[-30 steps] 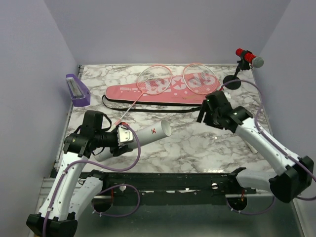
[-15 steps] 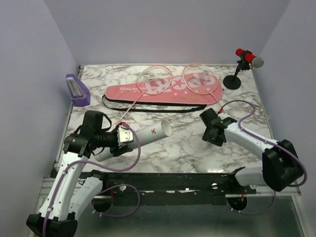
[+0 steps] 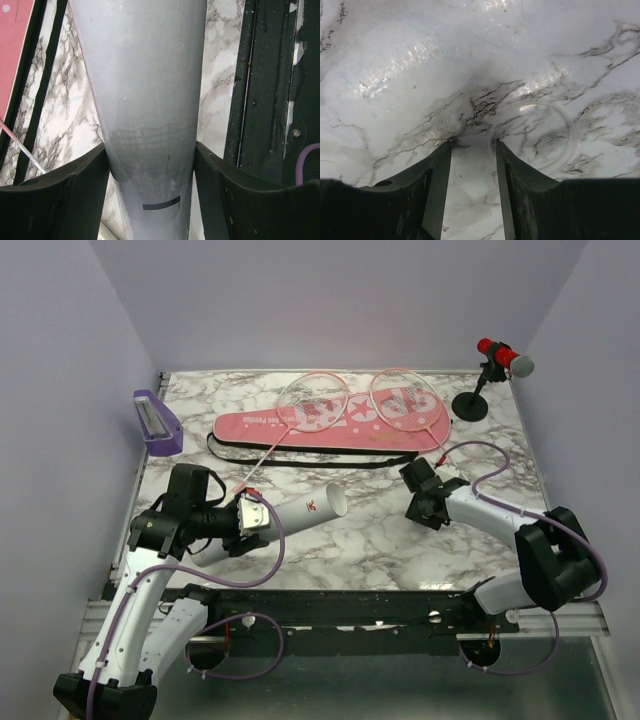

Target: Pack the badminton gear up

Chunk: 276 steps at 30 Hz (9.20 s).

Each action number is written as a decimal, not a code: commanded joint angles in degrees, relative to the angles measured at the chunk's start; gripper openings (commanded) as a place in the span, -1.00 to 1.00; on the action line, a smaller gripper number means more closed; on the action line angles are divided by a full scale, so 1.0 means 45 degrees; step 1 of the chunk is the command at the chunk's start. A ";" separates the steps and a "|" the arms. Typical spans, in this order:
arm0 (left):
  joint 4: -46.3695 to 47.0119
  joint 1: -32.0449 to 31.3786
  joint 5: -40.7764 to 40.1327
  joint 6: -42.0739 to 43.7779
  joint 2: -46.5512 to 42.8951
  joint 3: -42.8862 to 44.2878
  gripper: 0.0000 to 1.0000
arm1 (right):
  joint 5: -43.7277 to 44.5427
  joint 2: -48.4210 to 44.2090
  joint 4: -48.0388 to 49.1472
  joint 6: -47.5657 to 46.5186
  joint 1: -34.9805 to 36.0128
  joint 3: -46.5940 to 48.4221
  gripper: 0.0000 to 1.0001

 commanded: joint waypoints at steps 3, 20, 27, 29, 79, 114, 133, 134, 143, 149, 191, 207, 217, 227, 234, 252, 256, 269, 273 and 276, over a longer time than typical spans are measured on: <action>0.0020 -0.0043 0.0299 0.0276 -0.0147 -0.0124 0.40 | 0.0284 0.0543 0.0643 -0.0075 -0.0170 -0.0422 -0.19; 0.0020 -0.0043 0.0279 0.0256 -0.0147 -0.0124 0.40 | -0.3715 -0.2694 0.0195 -0.1478 -0.0189 0.1528 -0.99; 0.0000 -0.0062 0.0241 0.0315 -0.0108 -0.0144 0.40 | -0.9899 -0.4631 0.0077 -0.3413 -0.0170 0.4808 -0.99; 0.0020 -0.0062 0.0299 0.0315 -0.0089 -0.0105 0.40 | -1.1794 -0.4807 0.0445 -0.3357 -0.0170 0.5416 -0.99; 0.0821 -0.0062 0.0553 -0.0798 0.0537 0.0657 0.39 | -1.5731 -0.4203 0.6932 -0.0563 0.1705 0.3680 -0.99; 0.0899 -0.0062 0.0553 -0.0837 0.0282 0.0403 0.39 | -1.5810 -0.4594 0.8144 0.0140 0.1901 0.3094 -0.99; 0.0840 -0.0062 0.0572 -0.0818 0.0244 0.0462 0.39 | -1.5751 -0.4359 0.9608 0.0745 0.2037 0.2352 -0.85; 0.0860 -0.0062 0.0572 -0.0799 0.0244 0.0442 0.39 | -1.5771 -0.4339 0.9744 0.0862 0.2018 0.2274 -0.80; 0.0743 -0.0062 0.0533 -0.0642 0.0205 0.0442 0.39 | -1.5771 -0.4242 1.0272 0.1156 0.2057 0.2039 -0.46; 0.0743 -0.0062 0.0534 -0.0642 0.0185 0.0442 0.39 | -1.5751 -0.4144 1.0409 0.1253 0.2115 0.2019 -0.17; 0.0430 -0.0082 0.0573 -0.0174 0.0166 0.0384 0.39 | -1.4132 -0.3206 0.8108 -0.0170 0.3189 0.3226 -0.01; 0.0352 -0.0082 0.0592 -0.0056 0.0048 0.0306 0.39 | -1.4110 -0.2875 0.7909 -0.0153 0.3170 0.3797 -0.01; 0.0372 -0.0101 0.0553 0.0002 0.0127 0.0286 0.39 | -1.3565 -0.2504 0.7734 -0.0308 0.3990 0.3797 -0.01; 0.0508 -0.0101 0.0475 -0.0251 0.0127 0.0228 0.39 | -1.1789 -0.2367 0.5548 -0.1441 0.4615 0.4499 -0.01; 0.0664 -0.0140 0.0513 -0.0447 0.0185 0.0227 0.38 | -1.1298 -0.2445 0.5097 -0.1656 0.4772 0.4519 -0.04; 0.0860 -0.0141 0.0279 -0.0720 0.0185 0.0169 0.37 | -1.0769 -0.3851 0.4001 -0.1814 0.4791 0.4716 -0.04; 0.0899 -0.0140 0.0260 -0.0779 0.0263 0.0247 0.37 | -1.1414 -0.3520 0.4744 -0.1501 0.4791 0.4383 -0.04; 0.3243 0.0015 -0.3936 -0.3121 0.1295 0.0967 0.33 | -0.6830 -0.3870 0.1193 -0.2691 0.3972 0.7544 0.15; 0.3222 0.0814 -0.5089 -0.3201 0.2410 0.1535 0.31 | -0.4528 -0.3851 -0.0018 -0.2984 0.3873 0.8444 0.24; 0.3185 0.1478 -0.5735 -0.3064 0.3365 0.2197 0.31 | -0.3683 -0.3812 -0.0701 -0.3082 0.3737 0.8718 0.29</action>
